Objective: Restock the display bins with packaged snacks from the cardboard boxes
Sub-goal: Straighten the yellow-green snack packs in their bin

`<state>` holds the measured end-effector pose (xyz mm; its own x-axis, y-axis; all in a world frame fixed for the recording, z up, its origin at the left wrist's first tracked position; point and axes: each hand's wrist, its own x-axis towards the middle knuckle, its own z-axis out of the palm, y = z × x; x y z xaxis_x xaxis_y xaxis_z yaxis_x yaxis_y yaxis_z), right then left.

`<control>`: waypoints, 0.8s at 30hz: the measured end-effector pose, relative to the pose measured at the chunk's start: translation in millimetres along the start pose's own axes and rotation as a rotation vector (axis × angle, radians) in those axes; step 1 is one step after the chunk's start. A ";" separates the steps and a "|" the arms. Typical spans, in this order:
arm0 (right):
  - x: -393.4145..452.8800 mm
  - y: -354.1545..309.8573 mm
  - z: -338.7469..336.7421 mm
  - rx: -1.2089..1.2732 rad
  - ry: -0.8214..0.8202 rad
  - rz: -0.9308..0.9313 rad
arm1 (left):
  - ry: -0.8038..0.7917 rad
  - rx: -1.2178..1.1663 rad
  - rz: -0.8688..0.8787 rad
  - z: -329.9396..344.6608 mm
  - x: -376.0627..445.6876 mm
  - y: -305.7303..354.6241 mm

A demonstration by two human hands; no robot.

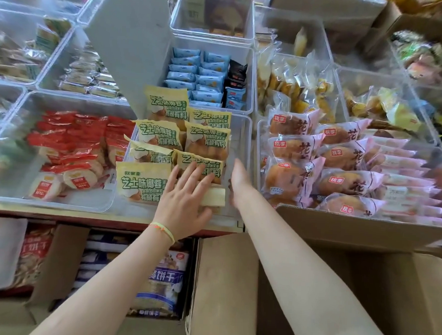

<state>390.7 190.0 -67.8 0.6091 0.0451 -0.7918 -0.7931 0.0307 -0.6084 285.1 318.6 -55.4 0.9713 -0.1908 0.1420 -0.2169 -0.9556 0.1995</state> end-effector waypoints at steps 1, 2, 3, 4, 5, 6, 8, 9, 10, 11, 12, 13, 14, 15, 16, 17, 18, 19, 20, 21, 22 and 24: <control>1.2 -5.7 0.4 0.005 0.018 -0.040 | 0.054 -0.036 0.031 -4.6 2.0 0.5; 2.7 -11.1 2.0 0.039 0.007 -0.059 | 0.114 -0.065 0.061 -9.9 5.4 0.5; 7.6 -15.8 3.3 0.067 0.001 -0.070 | 0.170 -0.075 0.081 -15.4 10.4 -0.5; 12.8 -19.6 3.9 0.093 0.002 -0.068 | 0.207 -0.064 0.077 -20.2 16.9 -2.4; 17.5 -22.9 4.2 0.110 0.008 -0.064 | 0.213 -0.038 0.047 -23.4 24.6 -5.5; 19.1 -26.6 4.7 0.128 0.017 -0.051 | 0.186 -0.005 0.000 -25.0 32.6 -9.0; 20.9 -32.4 6.7 0.154 0.010 -0.027 | 0.076 0.049 -0.079 -22.2 46.4 -15.9; 23.9 -33.8 8.2 0.154 -0.005 -0.019 | 0.028 0.063 -0.091 -18.5 50.3 -19.0; 24.6 -35.3 10.0 0.149 -0.035 -0.009 | 0.000 0.072 -0.090 -14.3 52.6 -21.6; 27.0 -36.4 10.2 0.146 -0.054 -0.002 | -0.007 0.079 -0.084 -11.1 53.7 -23.7; 26.4 -39.3 11.2 0.136 -0.075 0.004 | -0.003 0.081 -0.079 -9.3 54.6 -25.3; 28.8 -41.6 11.5 0.124 -0.076 0.007 | 0.001 0.079 -0.076 -8.4 55.1 -26.4; 32.9 -43.5 10.3 0.088 -0.042 0.005 | 0.004 0.075 -0.072 -7.7 54.8 -27.1; 34.3 -48.2 10.4 0.067 0.007 -0.007 | 0.009 0.071 -0.068 -6.7 54.5 -27.8; 33.1 -52.2 11.0 0.055 0.055 -0.017 | 0.013 0.064 -0.065 -5.7 53.8 -27.9; 42.5 -53.2 11.1 0.066 0.086 -0.038 | 0.016 0.054 -0.064 -4.8 53.2 -28.1; 55.5 -53.1 10.8 0.059 0.106 -0.061 | 0.020 0.045 -0.064 -3.7 53.1 -28.5; 63.6 -54.1 11.6 0.042 0.103 -0.077 | 0.025 0.039 -0.066 -2.7 53.4 -29.1; 63.3 -55.6 13.5 0.033 0.100 -0.077 | 0.030 0.036 -0.067 -1.6 53.6 -29.8; 61.0 -57.0 14.8 0.048 0.088 -0.080 | 0.037 0.032 -0.068 -0.7 53.5 -30.5; 56.1 -58.5 15.7 0.035 0.059 -0.083 | 0.045 0.025 -0.071 0.3 53.2 -31.3; 51.3 -61.0 14.1 0.008 -0.004 -0.113 | 0.058 0.005 -0.074 2.1 52.1 -32.4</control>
<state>470.2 204.6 -70.6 0.6946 0.0445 -0.7180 -0.7194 0.0433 -0.6932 342.9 339.1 -56.5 0.9773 -0.1067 0.1832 -0.1445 -0.9676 0.2070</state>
